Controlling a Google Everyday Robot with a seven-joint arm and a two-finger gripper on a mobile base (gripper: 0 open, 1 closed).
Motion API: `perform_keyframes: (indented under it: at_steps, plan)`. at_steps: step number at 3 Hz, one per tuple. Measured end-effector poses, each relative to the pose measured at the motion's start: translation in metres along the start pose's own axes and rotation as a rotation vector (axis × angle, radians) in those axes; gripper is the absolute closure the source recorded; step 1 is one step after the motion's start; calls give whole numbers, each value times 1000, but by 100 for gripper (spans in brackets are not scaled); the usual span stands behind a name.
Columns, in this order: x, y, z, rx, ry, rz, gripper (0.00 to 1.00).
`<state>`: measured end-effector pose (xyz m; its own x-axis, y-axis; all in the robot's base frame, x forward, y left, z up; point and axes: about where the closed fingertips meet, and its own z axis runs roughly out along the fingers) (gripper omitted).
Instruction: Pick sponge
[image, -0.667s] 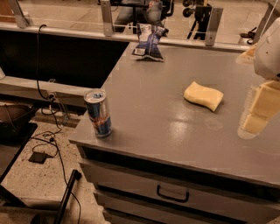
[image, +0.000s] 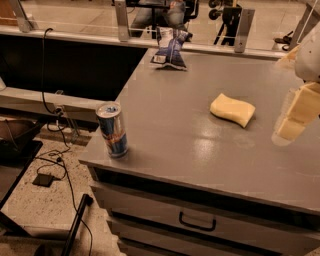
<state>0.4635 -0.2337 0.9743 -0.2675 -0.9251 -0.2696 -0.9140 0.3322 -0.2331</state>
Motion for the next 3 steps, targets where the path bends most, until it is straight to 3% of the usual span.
perform_keyframes:
  at_steps: [2,3]
  plan:
    - [7,-81,68,-106,-136,127,0]
    - [14,-103,103,-88,-139,161,0]
